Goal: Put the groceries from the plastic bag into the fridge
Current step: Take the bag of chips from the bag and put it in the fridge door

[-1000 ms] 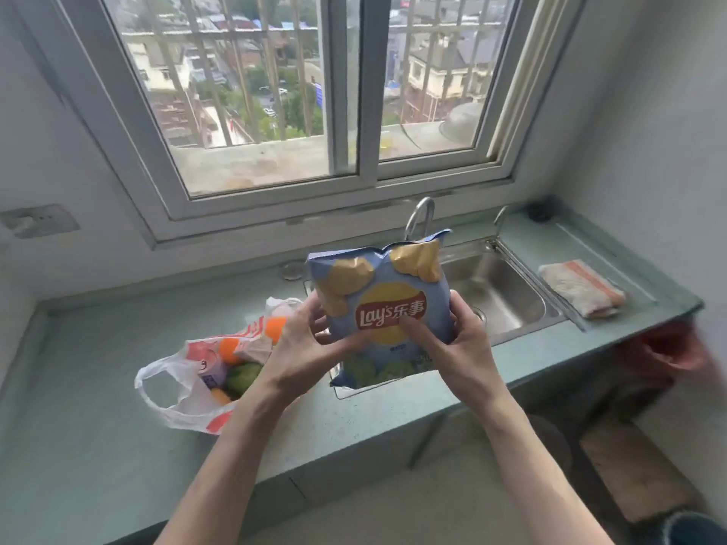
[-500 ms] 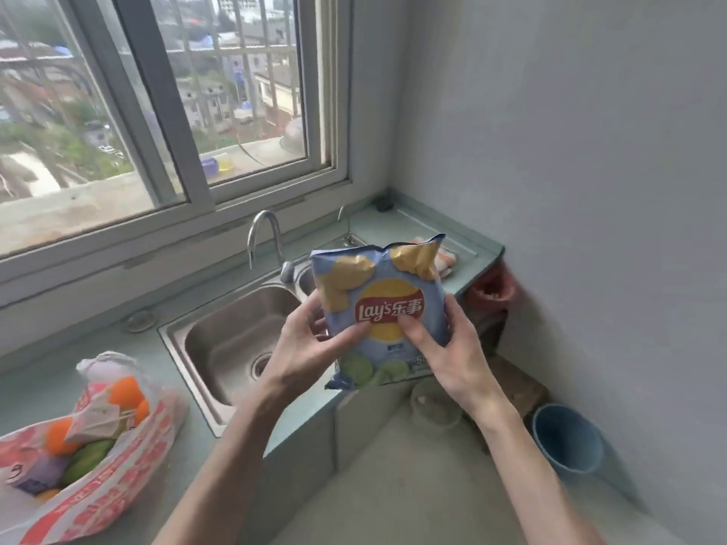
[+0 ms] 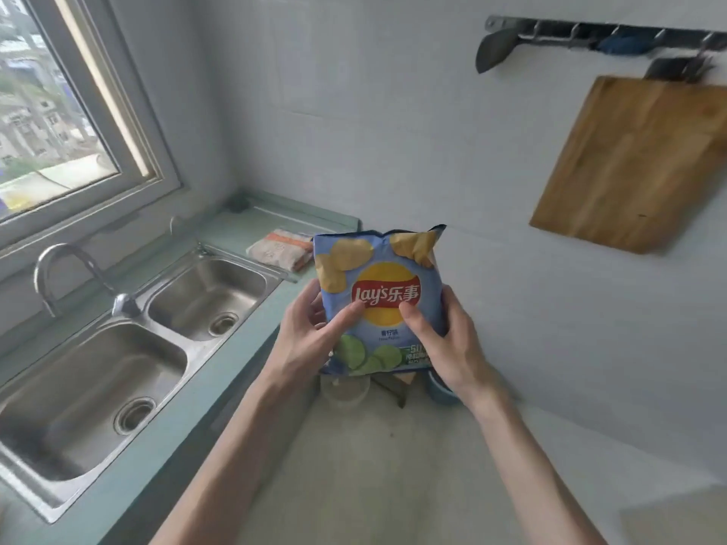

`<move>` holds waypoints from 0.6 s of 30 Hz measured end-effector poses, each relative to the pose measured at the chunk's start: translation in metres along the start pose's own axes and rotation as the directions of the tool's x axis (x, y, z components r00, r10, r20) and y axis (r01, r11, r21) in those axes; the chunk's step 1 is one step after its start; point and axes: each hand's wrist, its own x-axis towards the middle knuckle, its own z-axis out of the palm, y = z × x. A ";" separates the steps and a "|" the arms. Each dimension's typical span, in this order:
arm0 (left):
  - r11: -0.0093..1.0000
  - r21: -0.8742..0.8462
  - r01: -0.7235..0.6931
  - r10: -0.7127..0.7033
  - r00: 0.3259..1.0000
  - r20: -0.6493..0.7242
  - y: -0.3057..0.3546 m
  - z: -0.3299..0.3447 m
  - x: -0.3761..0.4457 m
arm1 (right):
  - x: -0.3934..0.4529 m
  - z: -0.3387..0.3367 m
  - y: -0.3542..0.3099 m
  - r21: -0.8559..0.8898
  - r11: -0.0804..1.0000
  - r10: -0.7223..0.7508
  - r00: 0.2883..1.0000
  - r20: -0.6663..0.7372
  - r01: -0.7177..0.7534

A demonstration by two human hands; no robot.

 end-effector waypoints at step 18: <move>1.000 -0.008 -0.010 0.013 0.912 0.409 -0.001 0.296 0.037 | -0.059 -0.276 0.003 -0.092 0.996 -0.049 0.927 -0.372 0.016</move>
